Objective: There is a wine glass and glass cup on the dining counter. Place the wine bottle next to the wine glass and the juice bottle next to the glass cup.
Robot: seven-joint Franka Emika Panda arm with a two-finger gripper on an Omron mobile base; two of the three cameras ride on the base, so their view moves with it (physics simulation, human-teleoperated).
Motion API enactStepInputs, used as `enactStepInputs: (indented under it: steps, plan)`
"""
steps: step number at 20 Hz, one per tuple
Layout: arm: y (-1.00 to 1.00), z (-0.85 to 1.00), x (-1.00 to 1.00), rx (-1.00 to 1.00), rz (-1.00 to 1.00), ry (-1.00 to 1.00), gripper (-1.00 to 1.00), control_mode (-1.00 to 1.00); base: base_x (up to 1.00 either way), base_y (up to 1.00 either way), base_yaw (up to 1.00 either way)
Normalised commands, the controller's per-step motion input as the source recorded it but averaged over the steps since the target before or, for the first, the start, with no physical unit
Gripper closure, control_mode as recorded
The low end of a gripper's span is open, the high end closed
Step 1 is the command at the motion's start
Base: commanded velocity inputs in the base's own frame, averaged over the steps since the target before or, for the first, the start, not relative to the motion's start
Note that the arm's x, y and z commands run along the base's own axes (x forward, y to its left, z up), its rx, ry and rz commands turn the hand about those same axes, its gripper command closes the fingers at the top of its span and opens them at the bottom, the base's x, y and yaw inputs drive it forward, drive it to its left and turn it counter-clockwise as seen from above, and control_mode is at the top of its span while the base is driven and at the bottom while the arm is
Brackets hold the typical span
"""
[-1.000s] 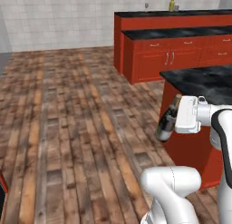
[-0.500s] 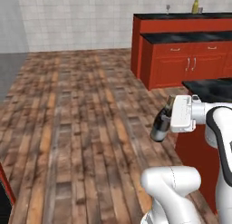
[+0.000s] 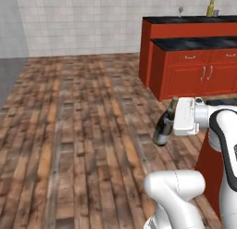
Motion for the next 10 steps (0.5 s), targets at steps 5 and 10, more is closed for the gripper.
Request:
enactStepInputs:
  steps: [5, 10]
  plan:
    - [0.00, 0.00, 0.00, 0.00, 0.00, 0.00, 1.00, 1.00, 0.94, 0.00, 0.04]
    - [0.00, 0.00, 0.00, 0.00, 0.00, 0.00, 1.00, 1.00, 0.94, 0.00, 0.04]
